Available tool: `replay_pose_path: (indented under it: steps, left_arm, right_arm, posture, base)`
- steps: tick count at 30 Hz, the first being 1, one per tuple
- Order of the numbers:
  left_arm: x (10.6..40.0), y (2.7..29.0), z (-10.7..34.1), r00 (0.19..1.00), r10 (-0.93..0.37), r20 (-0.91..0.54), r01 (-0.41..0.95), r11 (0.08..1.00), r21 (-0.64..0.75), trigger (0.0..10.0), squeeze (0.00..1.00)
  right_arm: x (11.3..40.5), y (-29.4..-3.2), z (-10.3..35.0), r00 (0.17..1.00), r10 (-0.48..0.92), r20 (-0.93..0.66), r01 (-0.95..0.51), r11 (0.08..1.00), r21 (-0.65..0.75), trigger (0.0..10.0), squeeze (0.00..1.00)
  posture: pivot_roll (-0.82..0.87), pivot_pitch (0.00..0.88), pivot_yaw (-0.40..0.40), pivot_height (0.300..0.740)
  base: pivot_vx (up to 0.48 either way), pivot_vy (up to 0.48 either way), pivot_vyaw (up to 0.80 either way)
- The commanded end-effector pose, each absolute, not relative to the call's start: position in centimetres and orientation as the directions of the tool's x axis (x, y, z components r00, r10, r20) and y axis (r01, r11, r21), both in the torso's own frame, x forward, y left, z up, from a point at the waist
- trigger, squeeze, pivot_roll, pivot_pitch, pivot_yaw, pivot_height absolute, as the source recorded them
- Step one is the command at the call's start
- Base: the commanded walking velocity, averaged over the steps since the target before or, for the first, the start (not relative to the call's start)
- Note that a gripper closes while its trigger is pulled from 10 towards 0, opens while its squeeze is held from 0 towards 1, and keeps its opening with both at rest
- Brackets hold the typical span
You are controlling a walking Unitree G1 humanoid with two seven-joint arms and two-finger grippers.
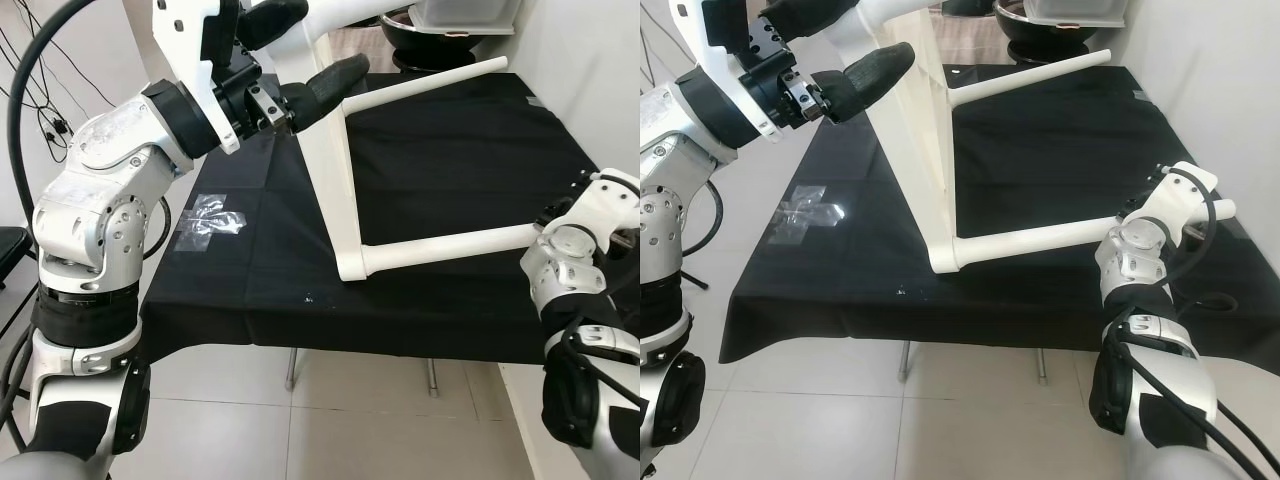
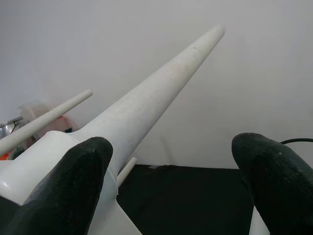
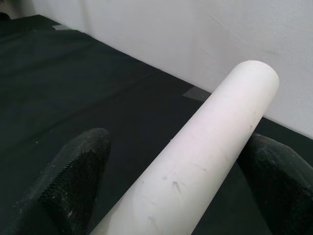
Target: Building children table
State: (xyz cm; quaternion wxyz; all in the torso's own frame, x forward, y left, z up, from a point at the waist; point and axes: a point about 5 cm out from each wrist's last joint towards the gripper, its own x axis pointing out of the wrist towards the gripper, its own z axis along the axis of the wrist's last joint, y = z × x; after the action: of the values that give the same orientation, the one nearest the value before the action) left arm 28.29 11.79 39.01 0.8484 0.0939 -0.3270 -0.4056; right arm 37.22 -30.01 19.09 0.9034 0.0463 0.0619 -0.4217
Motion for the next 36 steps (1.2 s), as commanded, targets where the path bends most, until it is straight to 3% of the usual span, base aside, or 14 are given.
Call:
replay_pose_path:
  steps: [1, 8, 11, 14, 19, 30, 36]
  left_arm:
    - [28.5, 12.0, 38.6, 0.487, -0.744, 0.458, 0.620, 0.664, 0.418, 10.0, 0.00]
    - [28.0, 11.5, 38.6, 0.437, -0.780, 0.448, 0.662, 0.616, 0.427, 10.0, 0.00]
    - [27.8, 11.3, 38.5, 0.418, -0.796, 0.437, 0.679, 0.593, 0.432, 10.0, 0.00]
    - [27.3, 11.0, 38.2, 0.395, -0.820, 0.413, 0.704, 0.559, 0.438, 10.0, 0.00]
    - [27.0, 10.8, 38.1, 0.387, -0.828, 0.407, 0.710, 0.549, 0.442, 10.0, 0.00]
    - [26.6, 10.1, 38.9, 0.363, -0.840, 0.404, 0.724, 0.527, 0.445, 10.0, 0.00]
    - [26.6, 9.8, 39.0, 0.356, -0.841, 0.407, 0.728, 0.523, 0.444, 10.0, 0.00]
  right_arm:
    - [35.0, -28.7, 11.1, 0.631, -0.695, -0.345, 0.595, 0.719, -0.359, 10.0, 1.00]
    - [34.8, -28.0, 10.0, 0.626, -0.657, -0.420, 0.588, 0.752, -0.298, 10.0, 1.00]
    - [34.7, -27.5, 9.4, 0.619, -0.625, -0.475, 0.601, 0.767, -0.226, 10.0, 1.00]
    - [34.9, -26.1, 8.7, 0.608, -0.524, -0.596, 0.651, 0.759, -0.003, 10.0, 1.00]
    - [35.2, -25.6, 8.9, 0.609, -0.491, -0.624, 0.667, 0.742, 0.067, 10.0, 1.00]
    - [36.9, -26.3, 12.6, 0.638, -0.471, -0.608, 0.758, 0.524, 0.389, 10.0, 1.00]
    - [37.1, -26.6, 13.5, 0.627, -0.483, -0.611, 0.777, 0.443, 0.448, 10.0, 1.00]
  posture:
    - [-0.01, 0.140, -0.044, 0.740]
    - [-0.01, 0.144, -0.047, 0.740]
    - [-0.01, 0.149, -0.049, 0.740]
    - [-0.01, 0.153, -0.050, 0.740]
    - [-0.01, 0.160, -0.050, 0.740]
    - [-0.01, 0.168, -0.048, 0.740]
    - [-0.02, 0.166, -0.049, 0.740]
  base:
    - [0.000, 0.000, 0.00]
    - [0.000, 0.000, 0.00]
    - [0.000, 0.000, 0.00]
    - [0.000, 0.000, 0.00]
    - [0.000, 0.000, 0.00]
    - [0.000, 0.000, 0.00]
    - [0.000, 0.000, 0.00]
